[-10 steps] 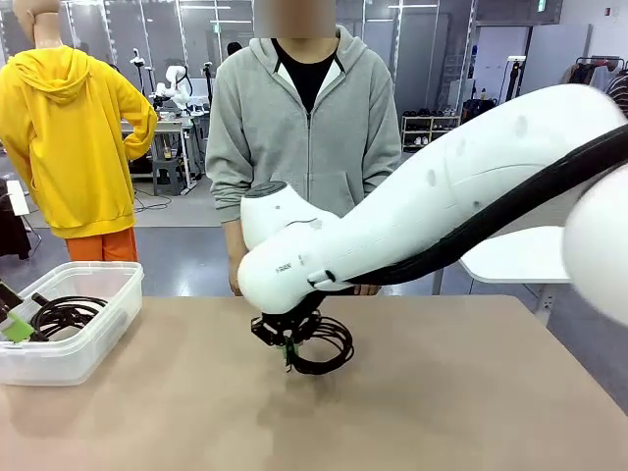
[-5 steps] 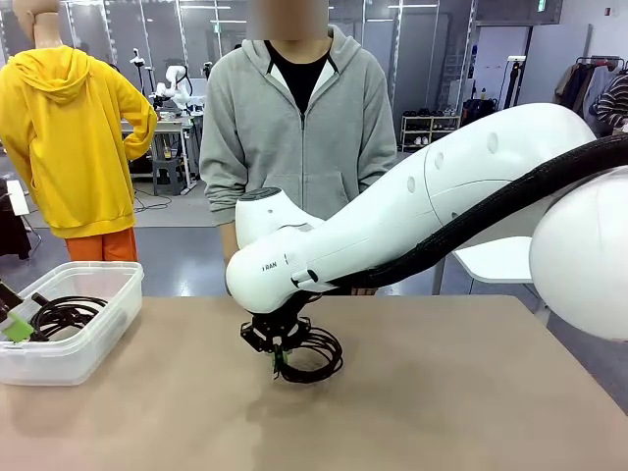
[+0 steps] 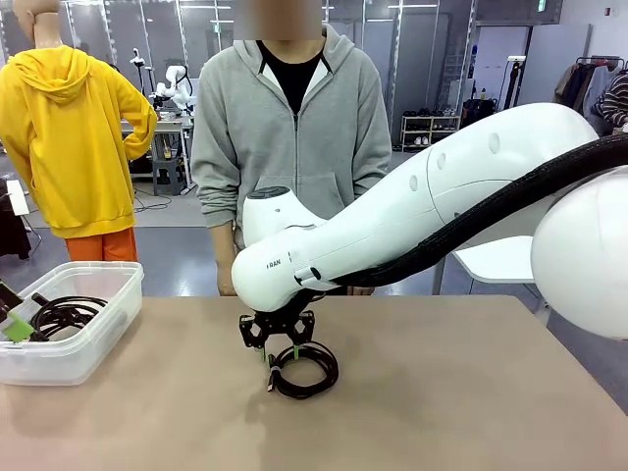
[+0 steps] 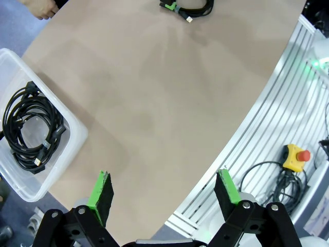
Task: Organize and store the cables.
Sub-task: Place the USB Extension Cable into the Organizing box.
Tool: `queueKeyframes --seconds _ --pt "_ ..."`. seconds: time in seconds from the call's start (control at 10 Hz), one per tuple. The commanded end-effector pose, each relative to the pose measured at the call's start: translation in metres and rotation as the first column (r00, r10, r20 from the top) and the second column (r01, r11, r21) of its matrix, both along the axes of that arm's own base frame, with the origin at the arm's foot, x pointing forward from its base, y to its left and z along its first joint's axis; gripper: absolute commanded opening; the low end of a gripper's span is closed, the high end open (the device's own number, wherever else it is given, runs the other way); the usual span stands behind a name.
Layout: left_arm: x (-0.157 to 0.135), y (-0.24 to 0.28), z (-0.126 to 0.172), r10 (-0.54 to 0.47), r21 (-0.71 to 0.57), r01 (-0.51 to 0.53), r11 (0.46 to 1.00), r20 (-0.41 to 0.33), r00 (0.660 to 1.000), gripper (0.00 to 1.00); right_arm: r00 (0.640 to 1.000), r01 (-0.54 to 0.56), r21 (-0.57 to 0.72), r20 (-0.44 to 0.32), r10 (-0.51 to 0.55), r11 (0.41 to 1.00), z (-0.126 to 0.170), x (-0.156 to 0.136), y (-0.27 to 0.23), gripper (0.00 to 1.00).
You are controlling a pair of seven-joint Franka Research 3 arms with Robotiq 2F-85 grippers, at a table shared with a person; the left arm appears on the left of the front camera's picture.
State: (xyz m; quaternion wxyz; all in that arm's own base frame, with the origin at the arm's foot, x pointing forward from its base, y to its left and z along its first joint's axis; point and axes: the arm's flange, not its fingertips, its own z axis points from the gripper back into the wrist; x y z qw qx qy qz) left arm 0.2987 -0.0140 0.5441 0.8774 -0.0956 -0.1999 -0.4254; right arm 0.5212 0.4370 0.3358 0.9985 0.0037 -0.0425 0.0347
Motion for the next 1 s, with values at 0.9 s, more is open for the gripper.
queueKeyframes --seconds 0.9 --pt "0.041 -0.116 0.003 0.011 0.074 -0.009 0.997 -0.021 1.000 1.00 0.835 -0.473 0.239 0.429 0.345 0.848 0.136 -0.057 -0.249 1.00"
